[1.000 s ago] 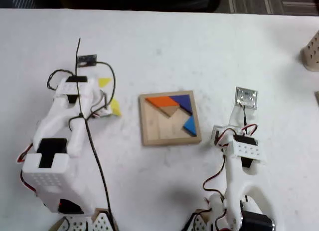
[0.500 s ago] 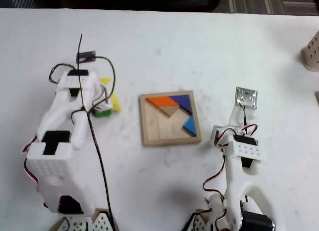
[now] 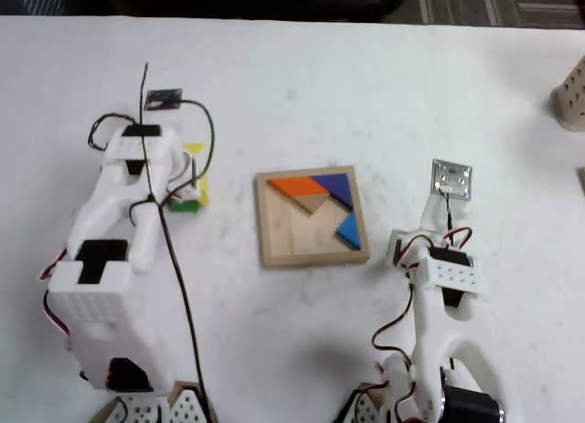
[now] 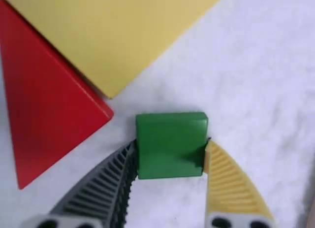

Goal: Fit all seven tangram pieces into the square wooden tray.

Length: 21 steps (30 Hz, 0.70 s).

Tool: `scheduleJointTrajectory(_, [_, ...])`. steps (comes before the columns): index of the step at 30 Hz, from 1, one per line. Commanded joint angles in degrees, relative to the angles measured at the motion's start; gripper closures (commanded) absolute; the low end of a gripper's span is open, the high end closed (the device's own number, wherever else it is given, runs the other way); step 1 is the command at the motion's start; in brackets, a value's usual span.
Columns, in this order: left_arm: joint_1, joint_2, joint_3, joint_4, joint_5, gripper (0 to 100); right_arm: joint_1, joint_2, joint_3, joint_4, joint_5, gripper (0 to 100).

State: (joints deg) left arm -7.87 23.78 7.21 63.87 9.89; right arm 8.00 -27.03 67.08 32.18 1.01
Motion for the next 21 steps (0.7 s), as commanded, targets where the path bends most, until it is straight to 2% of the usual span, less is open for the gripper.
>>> scheduleJointTrajectory(1, [-0.7, -1.1, -3.5, 3.9, -0.6, 91, -0.5, -1.7, -0.3, -1.2, 0.6, 93.6])
scheduleJointTrajectory(4, [-0.7, -3.6, -3.8, 6.2, -0.4, 91, -0.5, -1.7, -0.3, -1.2, 0.6, 93.6])
scheduleJointTrajectory(21, [1.5, -5.0, -3.3, 6.2, -0.3, 91, -0.5, -1.7, -0.3, -1.2, 0.6, 93.6])
